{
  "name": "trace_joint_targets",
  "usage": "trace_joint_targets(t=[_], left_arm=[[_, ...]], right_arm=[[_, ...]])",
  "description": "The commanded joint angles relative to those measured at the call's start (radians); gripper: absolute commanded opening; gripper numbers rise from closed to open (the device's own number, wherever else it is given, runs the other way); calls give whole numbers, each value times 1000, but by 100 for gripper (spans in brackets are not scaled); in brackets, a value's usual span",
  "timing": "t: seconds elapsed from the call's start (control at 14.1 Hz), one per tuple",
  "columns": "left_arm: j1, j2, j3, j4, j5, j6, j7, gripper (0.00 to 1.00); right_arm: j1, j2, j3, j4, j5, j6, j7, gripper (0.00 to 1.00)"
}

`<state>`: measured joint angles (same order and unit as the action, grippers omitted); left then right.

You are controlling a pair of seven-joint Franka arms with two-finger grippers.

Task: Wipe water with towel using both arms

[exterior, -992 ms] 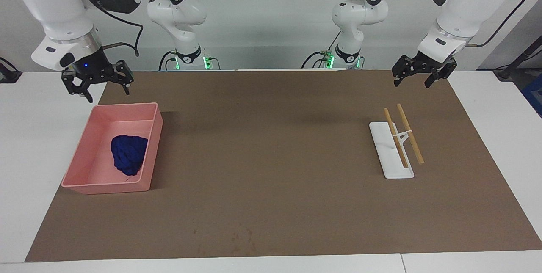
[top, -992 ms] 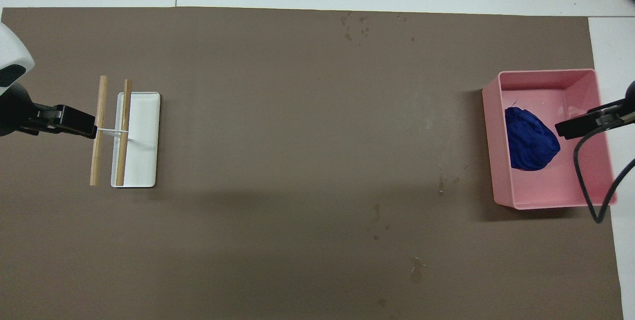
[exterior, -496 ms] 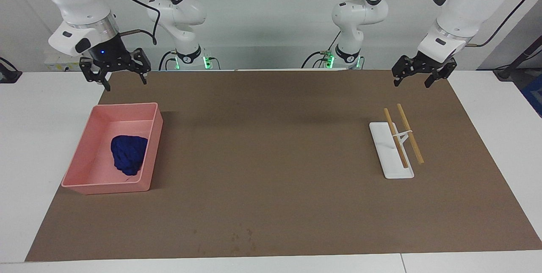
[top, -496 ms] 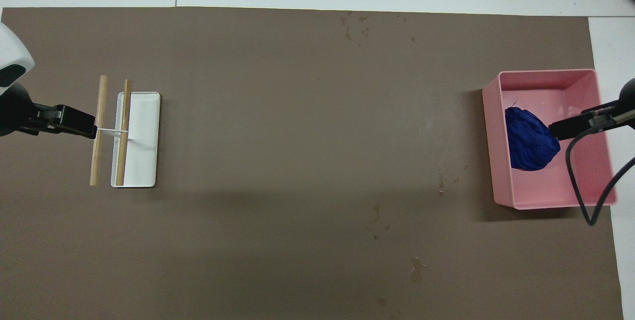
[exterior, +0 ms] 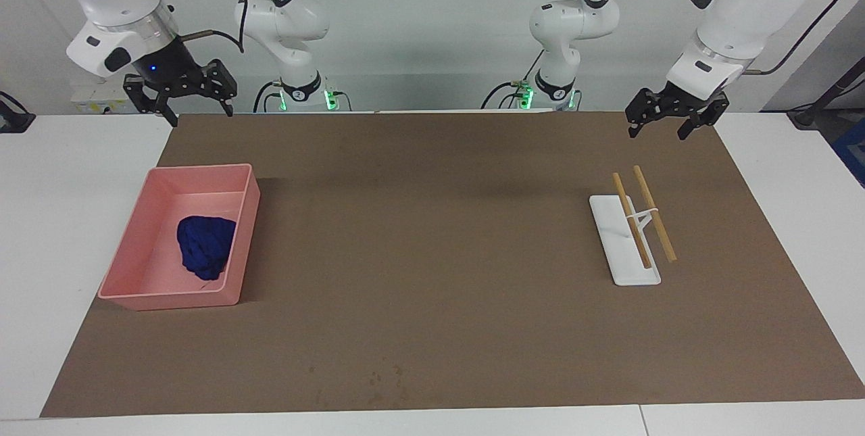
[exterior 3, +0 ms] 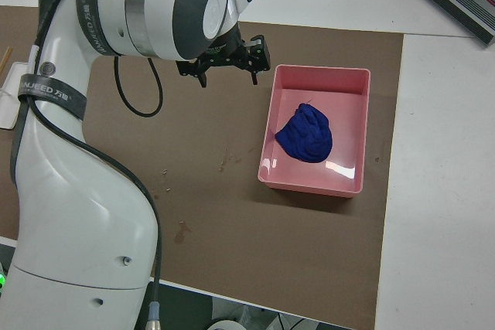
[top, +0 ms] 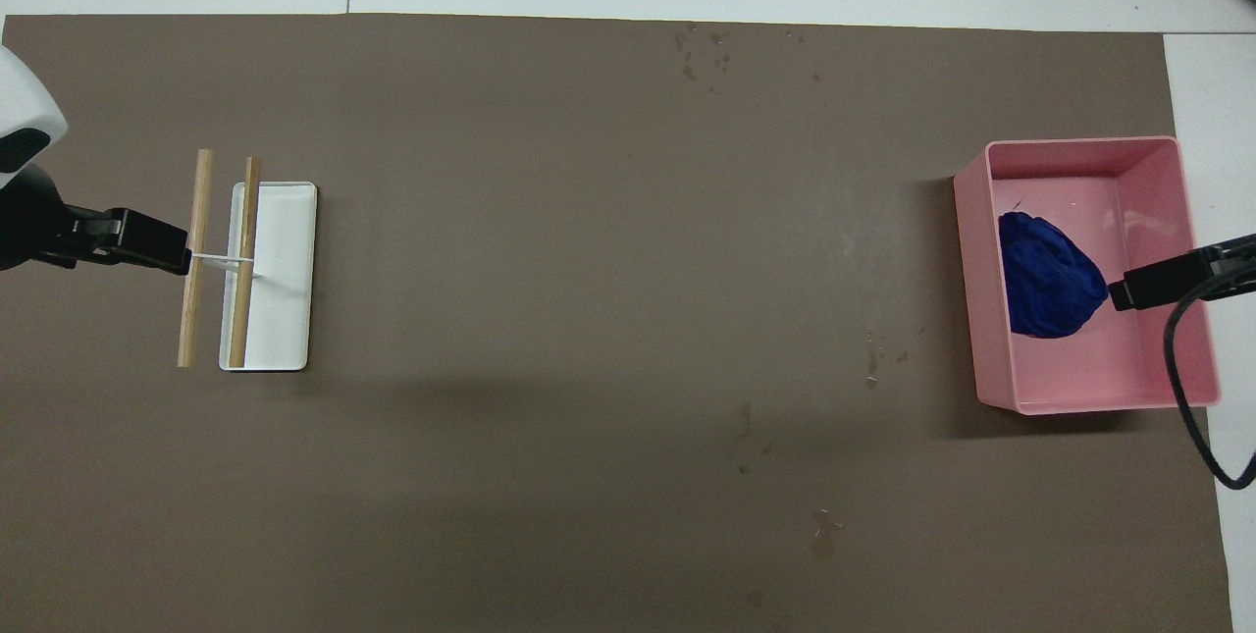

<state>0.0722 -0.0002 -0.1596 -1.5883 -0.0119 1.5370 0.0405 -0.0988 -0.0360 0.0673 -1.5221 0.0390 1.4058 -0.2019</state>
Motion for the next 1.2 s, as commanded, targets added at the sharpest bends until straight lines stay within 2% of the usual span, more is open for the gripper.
trace_joint_targets(t=[0.0, 0.57, 1.13], left_arm=[[5, -29, 0, -30, 17, 2, 4, 100], [5, -29, 0, -30, 17, 2, 4, 100], [5, -29, 0, -30, 17, 2, 4, 100]], right_arm=[[-2, -47, 11, -4, 22, -62, 32, 100], [5, -47, 11, -7, 24, -47, 36, 100], [5, -45, 11, -12, 22, 35, 36, 100]])
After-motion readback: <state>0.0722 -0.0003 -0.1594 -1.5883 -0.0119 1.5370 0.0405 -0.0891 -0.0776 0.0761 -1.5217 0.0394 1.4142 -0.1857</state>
